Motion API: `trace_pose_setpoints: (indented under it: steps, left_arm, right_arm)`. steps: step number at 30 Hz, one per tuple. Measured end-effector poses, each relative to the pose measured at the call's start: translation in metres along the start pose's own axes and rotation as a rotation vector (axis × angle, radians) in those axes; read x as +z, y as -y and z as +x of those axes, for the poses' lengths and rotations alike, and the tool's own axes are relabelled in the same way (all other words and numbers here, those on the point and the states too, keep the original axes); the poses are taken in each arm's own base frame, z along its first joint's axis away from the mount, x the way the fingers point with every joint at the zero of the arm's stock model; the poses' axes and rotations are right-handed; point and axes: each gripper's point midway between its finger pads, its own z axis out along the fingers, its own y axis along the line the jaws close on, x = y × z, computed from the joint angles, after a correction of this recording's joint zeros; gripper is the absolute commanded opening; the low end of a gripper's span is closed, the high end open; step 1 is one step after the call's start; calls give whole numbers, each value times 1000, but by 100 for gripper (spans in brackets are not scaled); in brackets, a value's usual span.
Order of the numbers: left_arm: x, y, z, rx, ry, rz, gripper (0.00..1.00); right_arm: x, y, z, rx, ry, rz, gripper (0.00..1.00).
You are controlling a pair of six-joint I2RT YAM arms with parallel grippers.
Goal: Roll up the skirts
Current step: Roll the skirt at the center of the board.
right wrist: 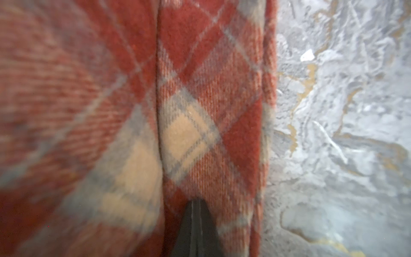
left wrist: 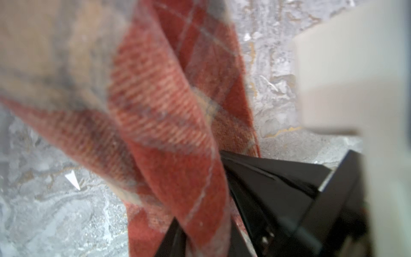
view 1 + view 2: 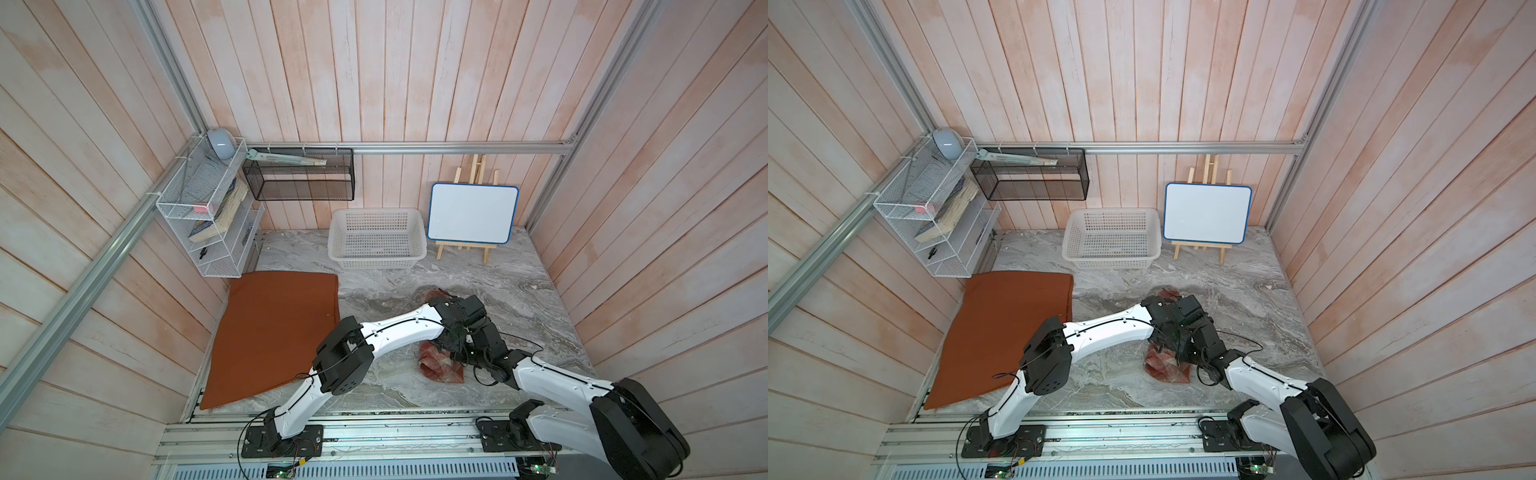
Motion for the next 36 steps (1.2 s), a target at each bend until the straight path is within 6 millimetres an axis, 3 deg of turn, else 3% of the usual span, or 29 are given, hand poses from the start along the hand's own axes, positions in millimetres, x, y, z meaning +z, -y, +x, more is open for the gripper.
trace_pose_setpoints:
  steps: [8, 11, 12, 13, 19, 24, 29, 33, 36]
  left_arm:
    - [2, 4, 10, -107, 101, 143, 41]
    - [0, 10, 9, -151, 142, 208, 21]
    - [0, 14, 9, -163, 152, 231, 7]
    - [1, 18, 9, -169, 159, 253, 0]
    - [1, 35, 4, -190, 182, 340, 0]
    - [11, 41, 5, -187, 170, 349, 0]
    - [11, 44, 5, -182, 164, 350, 0]
    - [15, 47, 4, -177, 156, 350, 0]
    - [17, 51, 4, -168, 148, 356, 0]
  right_arm:
    - [-4, 2, 1, 6, 0, 5, 0]
    - [-6, 1, 1, 24, 7, -1, 0]
    - [-8, 1, 1, 33, 15, -6, 0]
    - [-10, 1, -1, 46, 29, -10, 0]
    - [-31, 13, -18, 116, 148, 21, 0]
    - [-38, 16, -37, 148, 203, 49, 0]
    - [-60, 19, -57, 169, 311, 64, 0]
    - [-86, 13, -85, 187, 420, 39, 0]
    - [-94, 13, -104, 207, 456, 3, 0]
